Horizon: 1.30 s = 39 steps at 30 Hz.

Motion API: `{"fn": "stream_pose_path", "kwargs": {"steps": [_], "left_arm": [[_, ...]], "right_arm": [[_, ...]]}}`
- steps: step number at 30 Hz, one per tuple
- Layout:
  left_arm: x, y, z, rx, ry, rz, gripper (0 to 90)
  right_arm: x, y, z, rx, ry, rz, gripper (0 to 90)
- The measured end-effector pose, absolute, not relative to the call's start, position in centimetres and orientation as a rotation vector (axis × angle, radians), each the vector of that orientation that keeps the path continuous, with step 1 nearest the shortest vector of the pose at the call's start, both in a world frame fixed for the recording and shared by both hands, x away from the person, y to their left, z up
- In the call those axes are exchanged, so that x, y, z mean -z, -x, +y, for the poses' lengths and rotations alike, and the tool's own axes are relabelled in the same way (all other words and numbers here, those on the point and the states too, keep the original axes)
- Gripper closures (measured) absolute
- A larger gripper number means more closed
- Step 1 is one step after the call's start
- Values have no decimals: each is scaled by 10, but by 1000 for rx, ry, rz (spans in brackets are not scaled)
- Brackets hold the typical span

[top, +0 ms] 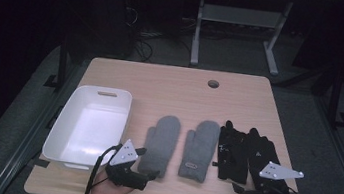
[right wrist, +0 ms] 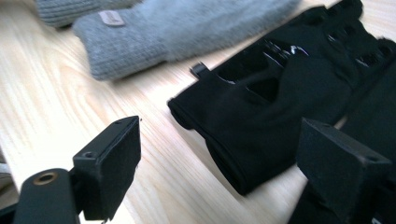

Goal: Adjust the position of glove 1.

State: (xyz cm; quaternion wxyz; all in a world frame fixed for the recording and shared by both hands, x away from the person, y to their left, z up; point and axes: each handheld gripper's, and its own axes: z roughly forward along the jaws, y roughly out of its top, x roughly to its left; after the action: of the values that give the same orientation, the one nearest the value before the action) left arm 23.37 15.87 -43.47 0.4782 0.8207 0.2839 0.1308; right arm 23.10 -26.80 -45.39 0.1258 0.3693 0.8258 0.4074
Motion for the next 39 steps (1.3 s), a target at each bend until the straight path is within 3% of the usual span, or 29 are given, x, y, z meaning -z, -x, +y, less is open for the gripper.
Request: {"fn": "stream_pose_path", "kwargs": {"steps": [12,39], "left_arm": [[428,-229,159,-363,-2001,664,153],[433,-228,155,-354,-2029,651,152]], "right_arm": [[437,-239,-248,-1187,-980,2458,143],[396,-296,-204,-1106,-821,2614,148]]}}
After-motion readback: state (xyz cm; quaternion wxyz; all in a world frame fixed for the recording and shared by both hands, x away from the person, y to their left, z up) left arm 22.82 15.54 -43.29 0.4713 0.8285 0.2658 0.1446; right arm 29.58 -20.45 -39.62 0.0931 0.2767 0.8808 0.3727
